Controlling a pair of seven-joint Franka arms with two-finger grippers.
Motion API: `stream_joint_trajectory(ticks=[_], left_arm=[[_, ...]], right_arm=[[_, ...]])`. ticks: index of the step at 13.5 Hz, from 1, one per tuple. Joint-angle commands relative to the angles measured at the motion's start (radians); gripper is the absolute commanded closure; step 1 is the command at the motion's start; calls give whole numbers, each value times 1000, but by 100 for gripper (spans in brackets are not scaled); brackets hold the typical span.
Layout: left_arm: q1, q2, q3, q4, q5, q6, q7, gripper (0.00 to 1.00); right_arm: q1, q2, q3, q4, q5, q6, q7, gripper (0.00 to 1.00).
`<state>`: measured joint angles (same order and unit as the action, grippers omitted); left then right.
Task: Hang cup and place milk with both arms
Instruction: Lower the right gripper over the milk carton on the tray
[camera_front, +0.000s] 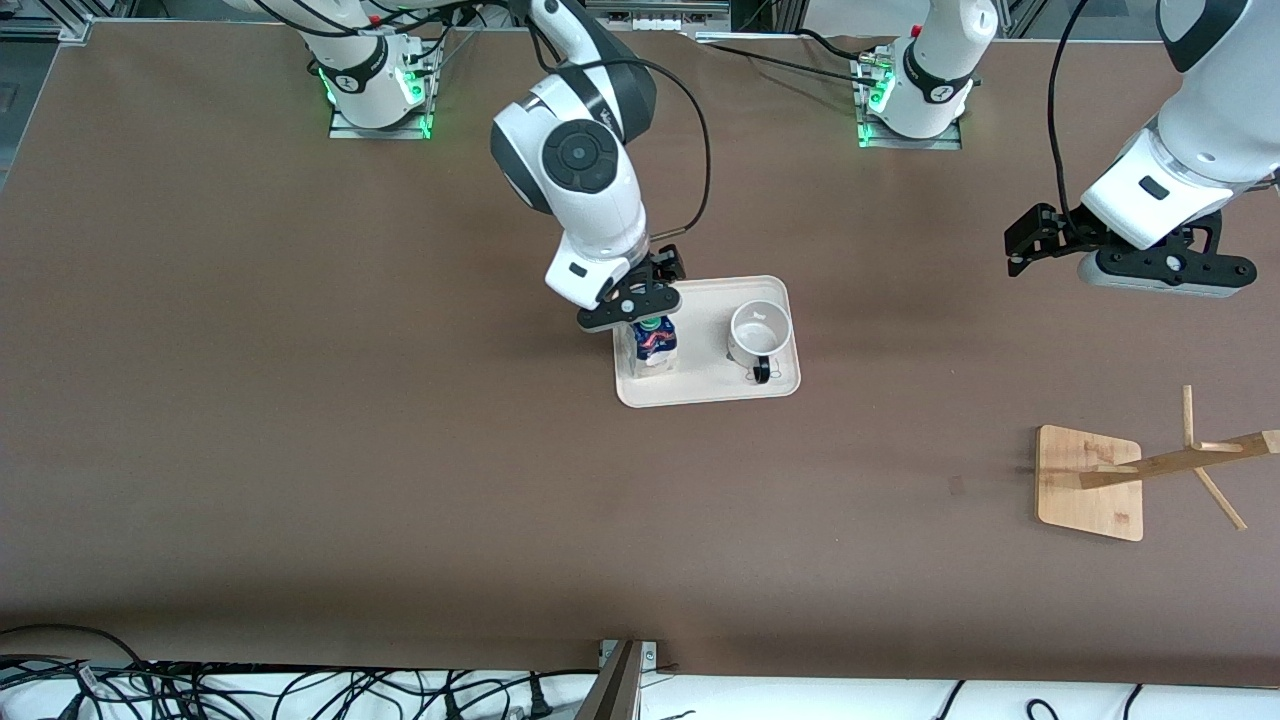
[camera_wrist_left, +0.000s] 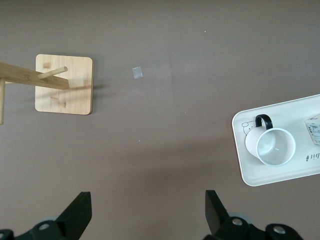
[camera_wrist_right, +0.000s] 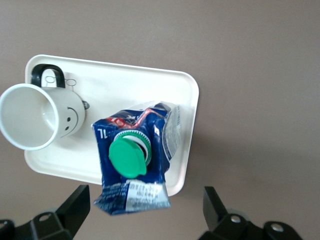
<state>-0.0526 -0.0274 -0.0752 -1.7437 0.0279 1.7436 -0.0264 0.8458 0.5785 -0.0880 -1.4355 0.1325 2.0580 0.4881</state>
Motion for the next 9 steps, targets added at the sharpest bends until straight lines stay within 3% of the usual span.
stream_joint_trajectory(ticks=[1,5,7,9], left_arm=[[0,15,-2,35,21,-26,17,0],[-4,15,-2,35,21,-26,13,0],[-4,15,-2,35,21,-26,13,0],[-3,17,-2,35,21,-26,13,0]], right_arm=[[35,33,-12,30,-59,2,53,0],[38,46,-12,30,-60,8,58,3],[39,46,-12,30,-62,8,56,18],[39,46,-12,30,-62,8,56,26]])
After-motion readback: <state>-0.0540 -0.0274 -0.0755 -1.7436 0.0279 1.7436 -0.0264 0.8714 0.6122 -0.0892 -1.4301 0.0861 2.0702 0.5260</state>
